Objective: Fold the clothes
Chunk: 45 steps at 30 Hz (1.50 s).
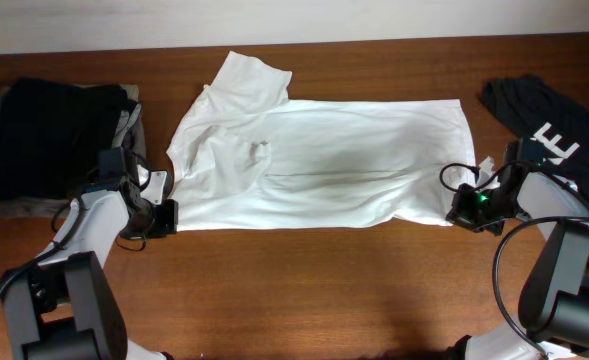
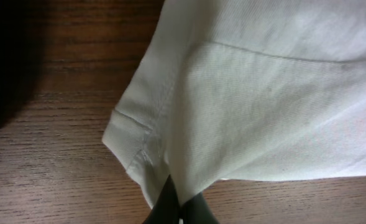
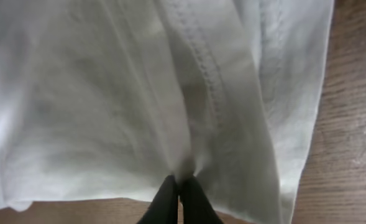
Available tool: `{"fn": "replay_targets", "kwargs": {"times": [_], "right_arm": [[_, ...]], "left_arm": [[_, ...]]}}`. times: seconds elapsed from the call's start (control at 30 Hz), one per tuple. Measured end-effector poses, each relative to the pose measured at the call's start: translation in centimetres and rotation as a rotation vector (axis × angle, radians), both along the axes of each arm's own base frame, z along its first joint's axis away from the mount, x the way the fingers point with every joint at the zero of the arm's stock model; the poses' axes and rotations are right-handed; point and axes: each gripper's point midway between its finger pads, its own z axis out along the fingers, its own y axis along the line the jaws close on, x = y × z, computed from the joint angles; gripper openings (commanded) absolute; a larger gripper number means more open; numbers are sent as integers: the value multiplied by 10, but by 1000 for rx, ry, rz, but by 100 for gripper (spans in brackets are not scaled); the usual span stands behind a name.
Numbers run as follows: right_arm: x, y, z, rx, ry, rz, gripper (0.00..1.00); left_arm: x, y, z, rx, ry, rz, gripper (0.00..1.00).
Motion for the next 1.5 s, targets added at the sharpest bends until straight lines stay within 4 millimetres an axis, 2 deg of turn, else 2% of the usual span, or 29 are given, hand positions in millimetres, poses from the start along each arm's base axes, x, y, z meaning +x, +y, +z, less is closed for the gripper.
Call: {"fn": "replay_targets", "kwargs": {"times": [0.07, 0.1, 0.17, 0.2, 0.3, 0.47, 0.5, 0.6, 0.63, 0.7, 0.73, 0.77, 0.8, 0.87, 0.93, 0.97, 1.03, 1.07, 1.1, 1.13, 1.17, 1.23, 1.27, 1.3, 1.33, 1.4, 1.47, 1.5], "right_arm": [[-7, 3, 1, 14, 32, -1, 4], [-20, 5, 8, 25, 104, -9, 4], [-32, -7, 22, -27, 208, -70, 4], [-37, -22, 31, -78, 250, -127, 4], [-49, -44, 32, -147, 304, -199, 4], [-62, -51, 33, -177, 354, -219, 4], [-63, -52, 33, -184, 357, -219, 4], [-33, -47, 31, -116, 212, -160, 4], [-31, -44, 31, -101, 195, -136, 4], [-37, -42, 32, -91, 219, -127, 6], [-48, -39, 33, -88, 266, -123, 24], [-59, -41, 34, -106, 317, -124, 39], [-61, -44, 34, -124, 325, -123, 40], [-39, -54, 29, -155, 231, -142, 40], [-25, -52, 29, -130, 171, -148, 41], [-10, -50, 30, -104, 104, -149, 48], [10, -48, 33, -79, 13, -135, 55], [21, -41, 34, -71, -28, -111, 52], [24, -36, 34, -67, -39, -92, 36], [31, -27, 30, -67, -49, -55, 26], [31, -17, 18, -58, -14, -32, 13], [26, -16, 0, -63, 50, -50, 13], [25, -20, -2, -76, 59, -65, 26], [23, -26, -2, -85, 64, -83, 32], [22, -27, -2, -87, 68, -87, 37], [18, -28, 4, -68, 86, -100, 40], [27, -26, 28, -52, 34, -101, 43], [31, -26, 41, -52, 4, -100, 48]], "left_arm": [[0, 0, 0, 0, 1, 1, 1], [0, 0, 0, 0, 2, 0, 0], [-1, 0, 0, -1, 4, 6, 0], [-1, 0, 0, -2, 7, 13, 0], [-7, 1, -1, -8, 30, 38, 1], [-12, 12, -1, -23, 48, 103, 1], [-13, 12, -1, -24, 50, 105, 3], [-12, 12, -1, -35, 48, 116, 20], [-11, 12, 0, -46, 44, 129, 24], [-10, 9, 1, -66, 40, 129, 39], [-11, 8, 1, -73, 43, 133, 43], [-15, 7, 1, -81, 60, 131, 54], [-15, 6, 1, -85, 62, 130, 56], [-16, 6, 1, -86, 65, 131, 59], [-17, 5, 2, -91, 75, 131, 61], [-18, 4, 5, -94, 80, 131, 63], [-15, 1, 8, -117, 72, 128, 66], [-10, -3, 13, -143, 61, 121, 66], [-8, -5, 18, -161, 57, 118, 66], [-5, -6, 26, -171, 55, 115, 64], [0, -6, 34, -173, 42, 110, 57], [14, -7, 62, -173, -27, 82, 56], [17, -13, 71, -176, -56, 56, 52], [19, -27, 79, -186, -82, -3, 48], [23, -44, 82, -194, -101, -67, 48], [47, -84, 90, -173, -225, -257, 49], [80, -105, 104, -148, -388, -346, 48], [89, -108, 105, -146, -423, -362, 48]]}}
